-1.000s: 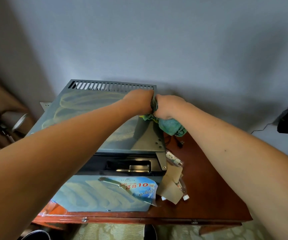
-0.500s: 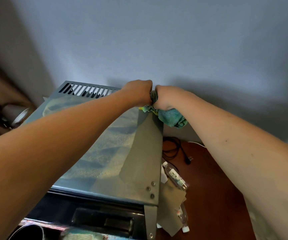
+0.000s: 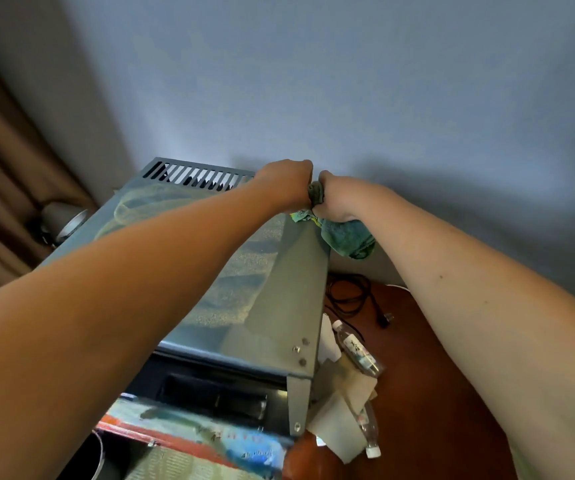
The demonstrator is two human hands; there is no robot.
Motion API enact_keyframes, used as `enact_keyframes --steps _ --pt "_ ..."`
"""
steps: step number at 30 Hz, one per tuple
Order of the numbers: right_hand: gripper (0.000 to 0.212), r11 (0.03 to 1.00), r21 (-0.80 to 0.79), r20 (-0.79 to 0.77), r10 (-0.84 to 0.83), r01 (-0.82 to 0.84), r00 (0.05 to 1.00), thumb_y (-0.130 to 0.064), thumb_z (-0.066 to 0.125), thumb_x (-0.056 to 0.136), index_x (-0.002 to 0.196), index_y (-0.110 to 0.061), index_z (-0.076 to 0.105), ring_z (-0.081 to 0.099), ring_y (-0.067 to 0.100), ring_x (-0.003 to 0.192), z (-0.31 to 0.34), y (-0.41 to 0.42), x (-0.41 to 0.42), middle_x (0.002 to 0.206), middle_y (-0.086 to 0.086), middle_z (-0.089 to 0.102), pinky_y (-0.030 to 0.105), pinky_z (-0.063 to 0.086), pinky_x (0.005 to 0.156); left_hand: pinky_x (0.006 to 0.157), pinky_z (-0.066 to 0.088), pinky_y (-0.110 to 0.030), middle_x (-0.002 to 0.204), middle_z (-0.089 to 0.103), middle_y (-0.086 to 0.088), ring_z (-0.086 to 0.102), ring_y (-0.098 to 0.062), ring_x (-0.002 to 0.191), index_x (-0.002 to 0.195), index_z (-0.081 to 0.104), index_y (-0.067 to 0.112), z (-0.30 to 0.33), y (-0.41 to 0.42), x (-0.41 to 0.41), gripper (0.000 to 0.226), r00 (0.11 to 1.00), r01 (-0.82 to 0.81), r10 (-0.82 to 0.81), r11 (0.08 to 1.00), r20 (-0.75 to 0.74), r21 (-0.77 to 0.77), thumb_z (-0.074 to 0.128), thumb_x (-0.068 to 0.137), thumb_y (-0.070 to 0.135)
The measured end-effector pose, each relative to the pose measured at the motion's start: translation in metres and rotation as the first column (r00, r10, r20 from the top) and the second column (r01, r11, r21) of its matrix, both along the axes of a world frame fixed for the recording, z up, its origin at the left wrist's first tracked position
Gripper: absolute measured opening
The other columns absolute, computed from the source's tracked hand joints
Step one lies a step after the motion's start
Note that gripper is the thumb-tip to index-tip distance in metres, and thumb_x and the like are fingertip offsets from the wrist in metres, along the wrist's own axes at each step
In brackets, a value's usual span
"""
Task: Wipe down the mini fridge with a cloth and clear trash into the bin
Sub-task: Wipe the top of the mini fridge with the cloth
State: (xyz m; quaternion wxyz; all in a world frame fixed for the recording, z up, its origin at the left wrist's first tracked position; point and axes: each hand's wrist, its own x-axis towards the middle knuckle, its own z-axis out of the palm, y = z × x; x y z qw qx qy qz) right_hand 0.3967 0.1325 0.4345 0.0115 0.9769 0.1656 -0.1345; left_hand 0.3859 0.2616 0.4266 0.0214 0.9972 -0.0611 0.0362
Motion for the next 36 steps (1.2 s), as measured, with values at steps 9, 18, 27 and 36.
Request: enact_keyframes --steps 9,18,27,36 --pt "0.103 0.995 -0.036 -0.018 -0.093 0.092 0.996 -0.004 0.057 0.096 0.155 -0.008 -0.027 0.052 0.028 0.068 0.000 0.011 -0.097 0.084 0.017 0.058 0.035 0.037 0.056 0.063 0.052 -0.032 0.086 0.060 0.001 0.060 -0.021 0.079 0.109 0.054 0.017 -0.002 0.008 -0.088 0.031 0.997 0.074 -0.075 0.996 -0.005 -0.047 0.067 0.084 0.030" --pt "0.093 0.994 -0.093 0.087 -0.047 0.055 0.995 -0.025 0.056 0.100 0.162 -0.018 -0.013 0.064 0.029 0.085 -0.007 0.011 -0.091 0.106 0.013 0.063 0.039 0.055 0.072 0.062 0.044 -0.033 0.083 0.055 0.000 0.056 -0.022 0.078 0.114 0.051 0.014 -0.007 0.016 -0.087 0.029 0.995 0.103 -0.102 0.993 0.023 -0.060 0.060 0.088 0.022" --pt "0.058 0.990 -0.089 0.148 0.123 -0.110 0.981 -0.032 0.058 0.098 0.145 -0.015 0.029 0.059 0.027 0.076 -0.011 0.049 0.001 0.085 0.006 0.056 0.036 0.045 0.060 0.064 0.047 -0.035 0.090 0.061 -0.005 0.059 -0.027 0.081 0.107 0.050 0.014 -0.010 0.055 -0.013 0.028 0.998 -0.056 0.059 0.991 0.026 -0.121 0.061 0.085 0.027" --pt "0.047 0.985 0.004 0.131 0.171 -0.173 0.976 -0.033 0.057 0.098 0.135 -0.014 0.034 0.061 0.032 0.083 -0.014 0.057 0.029 0.095 0.011 0.060 0.037 0.045 0.063 0.061 0.049 -0.036 0.087 0.060 -0.003 0.059 -0.023 0.077 0.107 0.051 0.016 -0.010 0.066 0.006 0.028 0.985 -0.169 0.171 0.976 0.004 -0.135 0.061 0.083 0.026"
